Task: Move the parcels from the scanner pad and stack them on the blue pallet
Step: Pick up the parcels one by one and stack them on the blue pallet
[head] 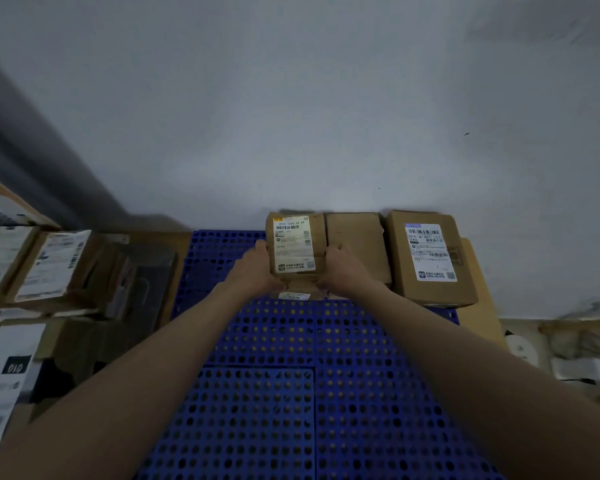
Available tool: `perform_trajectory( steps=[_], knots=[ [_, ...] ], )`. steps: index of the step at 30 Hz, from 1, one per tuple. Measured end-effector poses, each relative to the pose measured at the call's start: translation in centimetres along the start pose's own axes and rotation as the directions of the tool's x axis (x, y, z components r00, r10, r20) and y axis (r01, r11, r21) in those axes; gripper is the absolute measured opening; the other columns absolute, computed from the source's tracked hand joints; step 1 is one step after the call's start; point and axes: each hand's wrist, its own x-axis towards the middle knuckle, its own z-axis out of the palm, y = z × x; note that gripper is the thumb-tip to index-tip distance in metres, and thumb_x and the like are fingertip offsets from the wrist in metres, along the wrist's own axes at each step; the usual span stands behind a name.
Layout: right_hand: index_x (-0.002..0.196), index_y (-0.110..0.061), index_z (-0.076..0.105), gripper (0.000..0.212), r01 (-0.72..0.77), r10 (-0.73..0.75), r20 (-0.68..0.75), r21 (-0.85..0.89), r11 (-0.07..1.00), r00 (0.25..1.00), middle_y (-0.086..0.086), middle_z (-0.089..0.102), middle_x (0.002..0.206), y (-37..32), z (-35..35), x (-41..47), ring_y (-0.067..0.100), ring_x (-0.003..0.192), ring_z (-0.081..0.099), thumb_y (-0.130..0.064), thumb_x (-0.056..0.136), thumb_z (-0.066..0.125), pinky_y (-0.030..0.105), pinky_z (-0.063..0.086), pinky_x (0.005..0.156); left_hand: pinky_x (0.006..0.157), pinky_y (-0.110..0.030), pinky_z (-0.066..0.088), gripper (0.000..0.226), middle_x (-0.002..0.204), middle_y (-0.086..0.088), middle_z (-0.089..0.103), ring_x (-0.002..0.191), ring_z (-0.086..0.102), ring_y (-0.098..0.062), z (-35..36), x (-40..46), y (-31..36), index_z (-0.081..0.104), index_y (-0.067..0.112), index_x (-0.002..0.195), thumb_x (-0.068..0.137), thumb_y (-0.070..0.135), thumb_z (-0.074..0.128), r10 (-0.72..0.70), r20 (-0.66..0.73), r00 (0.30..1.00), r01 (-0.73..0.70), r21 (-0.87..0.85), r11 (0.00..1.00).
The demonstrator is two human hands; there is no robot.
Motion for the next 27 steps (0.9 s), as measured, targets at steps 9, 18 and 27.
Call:
perform_trajectory(
  steps=[9,18,27],
  knots=[
    [0.131,-0.005,0.036,0.06,0.001,0.001,-0.036,0.063,0.998,0.999,0.015,0.037,0.132,0.2,0.8,1.8,0.034,0.114,0.051,-0.013,0.082,0.071,0.045,0.051,0.091,0.093,-0.046,0.049,0.083,0.128,-0.004,0.05,0.114,0.052,-0.024,1.3,2.3,-0.8,0.036,0.019,0.135,0.067,0.032,0.082,0.06,-0.06,0.996,-0.063,-0.053,0.997],
    [0.134,-0.003,0.032,0.065,0.061,-0.056,-0.096,0.057,0.996,0.994,0.018,0.038,0.133,0.1,1.2,1.5,0.035,0.109,0.054,-0.01,0.083,0.071,0.036,0.047,0.08,0.103,-0.047,0.043,0.1,0.146,-0.009,0.036,0.131,0.041,-0.03,2.1,2.5,-1.0,0.012,0.015,0.153,0.077,0.038,0.073,0.061,-0.052,0.997,-0.059,0.041,0.997],
    [0.128,-0.006,0.037,0.056,0.044,-0.045,-0.043,-0.031,0.999,0.998,0.014,0.038,0.129,-1.1,-0.7,-3.1,0.028,0.099,0.055,-0.016,0.084,0.071,0.038,0.053,0.079,0.1,-0.047,0.044,0.094,0.147,-0.011,0.034,0.131,0.042,-0.031,-0.2,-1.9,-0.5,0.017,0.013,0.15,0.078,0.036,0.073,-0.002,0.032,0.999,-0.004,0.176,0.984]
  ],
)
